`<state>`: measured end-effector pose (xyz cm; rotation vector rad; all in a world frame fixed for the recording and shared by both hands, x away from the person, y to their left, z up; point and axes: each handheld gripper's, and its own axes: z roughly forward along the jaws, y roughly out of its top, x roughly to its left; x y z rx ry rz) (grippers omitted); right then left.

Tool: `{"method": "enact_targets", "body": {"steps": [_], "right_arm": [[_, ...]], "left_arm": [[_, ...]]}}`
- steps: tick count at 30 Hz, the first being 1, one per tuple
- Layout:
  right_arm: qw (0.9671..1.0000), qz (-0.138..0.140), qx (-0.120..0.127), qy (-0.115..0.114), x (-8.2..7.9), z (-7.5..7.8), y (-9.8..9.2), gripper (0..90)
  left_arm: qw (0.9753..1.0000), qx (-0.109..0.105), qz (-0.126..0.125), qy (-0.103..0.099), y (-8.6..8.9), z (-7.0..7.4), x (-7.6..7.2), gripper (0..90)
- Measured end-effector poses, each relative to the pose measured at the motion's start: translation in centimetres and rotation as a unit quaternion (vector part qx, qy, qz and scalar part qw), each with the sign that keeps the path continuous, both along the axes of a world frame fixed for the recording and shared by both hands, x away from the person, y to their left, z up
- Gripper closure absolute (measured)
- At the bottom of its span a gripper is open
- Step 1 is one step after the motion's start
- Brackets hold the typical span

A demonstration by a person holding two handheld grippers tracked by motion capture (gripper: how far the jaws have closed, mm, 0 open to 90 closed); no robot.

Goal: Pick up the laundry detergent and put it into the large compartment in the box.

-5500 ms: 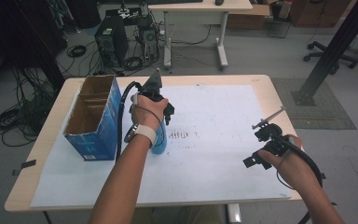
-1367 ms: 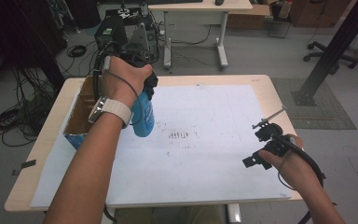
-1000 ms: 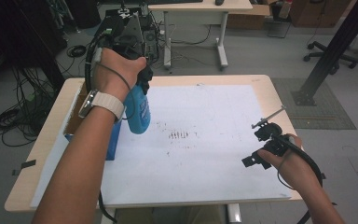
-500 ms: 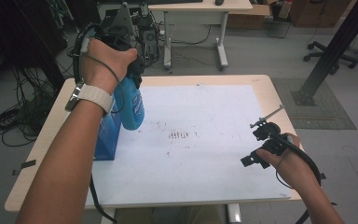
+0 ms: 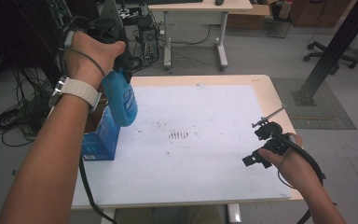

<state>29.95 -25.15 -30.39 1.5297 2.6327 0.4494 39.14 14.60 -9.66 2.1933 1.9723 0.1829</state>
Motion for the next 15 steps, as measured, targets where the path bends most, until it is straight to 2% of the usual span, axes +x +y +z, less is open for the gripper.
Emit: {"method": "enact_targets", "body": {"steps": [15], "right_arm": [[1.0,0.0,-0.002,0.002,0.3,0.1,0.3,7.7]], "left_arm": [[0.9998,0.0,0.02,-0.007,3.4,1.7,-0.2,37.6]]}}
